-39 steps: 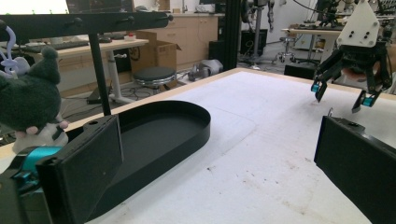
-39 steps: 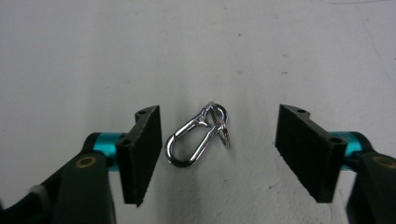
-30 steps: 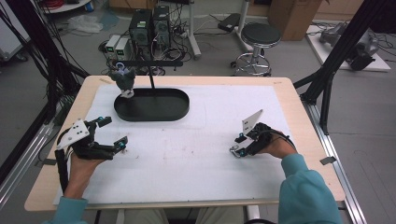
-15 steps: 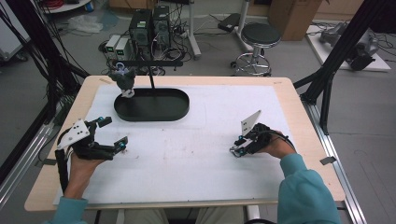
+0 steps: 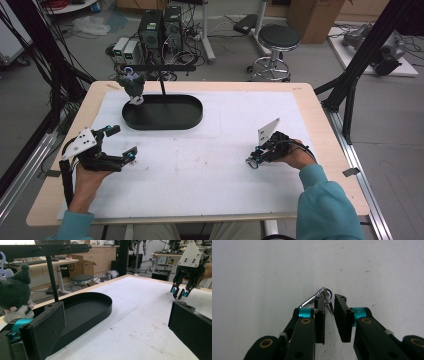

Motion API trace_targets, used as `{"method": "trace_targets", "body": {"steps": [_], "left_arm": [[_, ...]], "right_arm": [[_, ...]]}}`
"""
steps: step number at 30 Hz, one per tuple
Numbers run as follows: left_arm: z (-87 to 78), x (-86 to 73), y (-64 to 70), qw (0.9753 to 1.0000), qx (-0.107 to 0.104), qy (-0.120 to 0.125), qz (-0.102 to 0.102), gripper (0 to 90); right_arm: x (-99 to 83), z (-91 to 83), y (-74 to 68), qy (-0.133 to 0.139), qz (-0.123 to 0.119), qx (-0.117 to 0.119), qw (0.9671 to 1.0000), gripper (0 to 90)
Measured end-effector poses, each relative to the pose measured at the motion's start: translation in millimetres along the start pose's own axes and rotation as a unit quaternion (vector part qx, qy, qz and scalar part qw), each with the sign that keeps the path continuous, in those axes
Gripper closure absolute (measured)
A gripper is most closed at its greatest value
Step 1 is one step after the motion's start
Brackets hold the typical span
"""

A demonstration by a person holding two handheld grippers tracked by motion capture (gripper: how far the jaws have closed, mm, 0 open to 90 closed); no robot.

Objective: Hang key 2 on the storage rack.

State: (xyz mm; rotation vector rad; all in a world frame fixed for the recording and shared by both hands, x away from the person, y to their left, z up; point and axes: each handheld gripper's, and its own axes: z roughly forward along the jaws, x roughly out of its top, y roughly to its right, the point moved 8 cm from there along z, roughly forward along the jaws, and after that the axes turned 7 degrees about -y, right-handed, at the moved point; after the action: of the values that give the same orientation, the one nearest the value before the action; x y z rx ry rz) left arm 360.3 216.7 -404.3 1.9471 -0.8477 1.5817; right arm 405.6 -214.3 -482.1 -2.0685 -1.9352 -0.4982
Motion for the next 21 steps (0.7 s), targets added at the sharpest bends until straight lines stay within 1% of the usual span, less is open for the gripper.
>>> {"method": "trace_targets", "body": {"steps": [5,6,7,9,12,14,15,17,20,21], "left_arm": [[0.3,0.0,0.0,1.0,0.0,0.0,-0.001,1.7],[0.3,-0.2,-0.1,1.0,0.0,-0.001,-0.001,1.7],[0.2,-0.2,0.0,1.0,-0.001,-0.001,-0.001,1.7],[0.4,-0.1,0.0,1.0,0.0,0.0,-0.001,1.7],[0.7,-0.5,-0.1,1.0,0.0,-0.001,-0.001,1.7],[0.9,-0.4,0.1,1.0,-0.001,-0.001,-0.001,1.7],[0.8,-0.5,0.1,1.0,0.0,-0.001,-0.002,1.7],[1.1,-0.5,0.2,1.0,-0.001,-0.001,-0.003,1.7],[1.2,-0.8,0.2,1.0,-0.002,-0.002,-0.002,1.7],[1.2,-0.8,0.3,1.0,-0.002,-0.002,-0.003,1.7]], "right_arm": [[-0.6,-0.1,0.6,-0.005,-0.004,-0.002,1.0,85.8],[-0.2,-0.1,0.6,-0.002,-0.001,-0.003,1.0,85.9],[-0.6,-0.6,1.7,-0.005,-0.002,-0.007,1.0,86.4],[-1.2,-0.9,1.4,-0.005,0.0,-0.002,1.0,86.7],[-0.9,-0.6,1.6,-0.005,-0.003,-0.004,1.0,87.6],[-1.1,-0.9,0.7,-0.005,0.006,0.0,1.0,87.8],[-1.2,-1.2,1.6,-0.006,0.006,0.0,1.0,87.9],[-0.6,-1.2,1.8,-0.004,0.02,0.0,0.9998,88.1],[0.3,-1.4,2.2,0.002,0.027,0.002,0.9996,88.3],[0.4,-2.0,2.5,0.004,0.028,0.0,0.9996,88.4]]}}
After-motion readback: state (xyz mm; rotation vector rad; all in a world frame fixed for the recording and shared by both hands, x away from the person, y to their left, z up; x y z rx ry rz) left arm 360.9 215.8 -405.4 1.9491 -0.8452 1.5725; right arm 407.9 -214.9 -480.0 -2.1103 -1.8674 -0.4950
